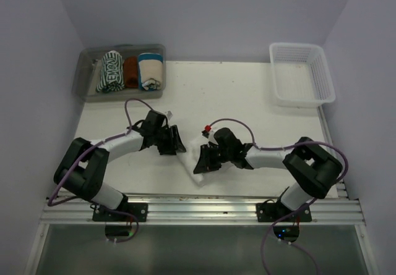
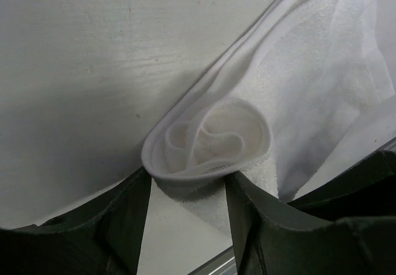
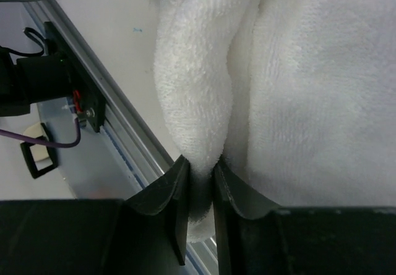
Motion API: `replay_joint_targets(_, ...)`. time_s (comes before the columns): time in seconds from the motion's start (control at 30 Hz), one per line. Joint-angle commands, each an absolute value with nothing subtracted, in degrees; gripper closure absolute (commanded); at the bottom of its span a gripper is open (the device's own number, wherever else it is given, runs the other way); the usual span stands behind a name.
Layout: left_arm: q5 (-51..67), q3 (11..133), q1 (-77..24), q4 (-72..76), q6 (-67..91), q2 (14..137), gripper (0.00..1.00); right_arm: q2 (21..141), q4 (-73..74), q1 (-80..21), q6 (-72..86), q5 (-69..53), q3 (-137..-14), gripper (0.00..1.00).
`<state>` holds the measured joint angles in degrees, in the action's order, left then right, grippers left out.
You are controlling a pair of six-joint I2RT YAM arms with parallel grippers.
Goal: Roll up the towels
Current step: Roll the towel
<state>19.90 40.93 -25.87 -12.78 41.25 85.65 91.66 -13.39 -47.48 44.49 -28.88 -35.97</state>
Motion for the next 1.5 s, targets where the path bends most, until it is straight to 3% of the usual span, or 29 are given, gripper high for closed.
replay_joint_targets(0.0, 19.0, 43.2, -26.1, -11.8, 40.3, 88.9, 0.46, 87.1, -4.1, -47.4, 39.0, -22.6, -36.6, 0.75)
replay_joint_targets(0.17, 18.7, 43.8, -26.1, -13.5, 39.5, 90.8, 0.48, 80.8, 9.1, -48.4, 34.7, -13.5, -39.7, 0.54)
replay_joint_targets(0.27, 19.0, 43.6, -26.1, -13.4, 39.2, 90.8, 0.48, 76.4, 15.6, -51.7, 32.9, -6.5, -42.4, 0.50)
replay_joint_targets(0.5, 19.4, 44.0, -26.3, -13.7, 38.7, 91.0, 0.48, 76.2, 27.2, -65.2, 29.4, 15.7, -52.4, 0.49)
replay_joint_targets(0.67, 19.5, 44.3, -26.3, -14.1, 38.5, 91.3, 0.48, 83.5, 32.0, -72.3, 26.9, 26.8, -60.7, 0.50)
replay_joint_targets(0.9, 19.6, 44.7, -26.3, -14.4, 38.5, 91.3, 0.48, 91.9, 33.0, -77.4, 23.6, 29.7, -66.5, 0.49)
replay_joint_targets(1.47, 20.0, 45.1, -26.3, -15.0, 38.4, 91.0, 0.48, 101.1, 29.7, -77.3, 25.3, 32.8, -62.1, 0.43)
